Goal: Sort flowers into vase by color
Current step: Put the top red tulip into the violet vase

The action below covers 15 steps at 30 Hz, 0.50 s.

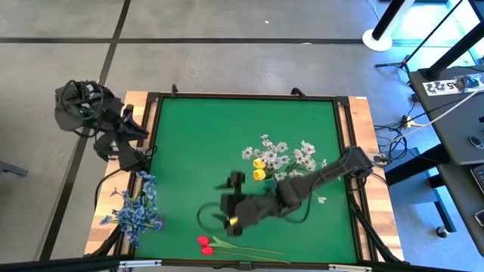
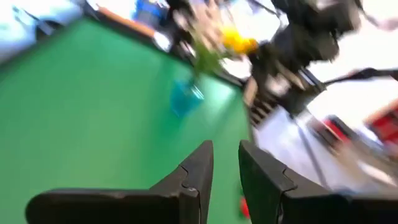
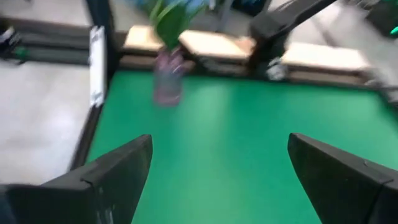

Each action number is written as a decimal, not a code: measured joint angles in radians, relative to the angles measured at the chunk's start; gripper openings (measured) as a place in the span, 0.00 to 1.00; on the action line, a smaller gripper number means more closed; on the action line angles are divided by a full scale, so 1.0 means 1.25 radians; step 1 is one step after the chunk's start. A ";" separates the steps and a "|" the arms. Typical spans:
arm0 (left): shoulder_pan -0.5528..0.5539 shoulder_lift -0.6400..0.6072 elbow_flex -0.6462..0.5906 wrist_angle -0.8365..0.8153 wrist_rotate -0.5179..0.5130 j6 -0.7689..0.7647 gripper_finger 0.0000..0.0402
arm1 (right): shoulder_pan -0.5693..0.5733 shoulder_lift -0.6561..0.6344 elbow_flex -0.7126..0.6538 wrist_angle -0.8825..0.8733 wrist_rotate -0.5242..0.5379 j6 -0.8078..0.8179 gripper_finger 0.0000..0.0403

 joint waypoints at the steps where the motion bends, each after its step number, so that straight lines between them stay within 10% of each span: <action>1: 0.000 0.000 -0.003 0.000 -0.029 0.012 0.18 | 0.013 0.014 0.000 -0.003 -0.004 0.017 0.93; 15: 0.000 0.001 -0.010 -0.002 -0.130 0.057 0.18 | 0.090 0.215 -0.001 -0.043 -0.236 0.202 0.93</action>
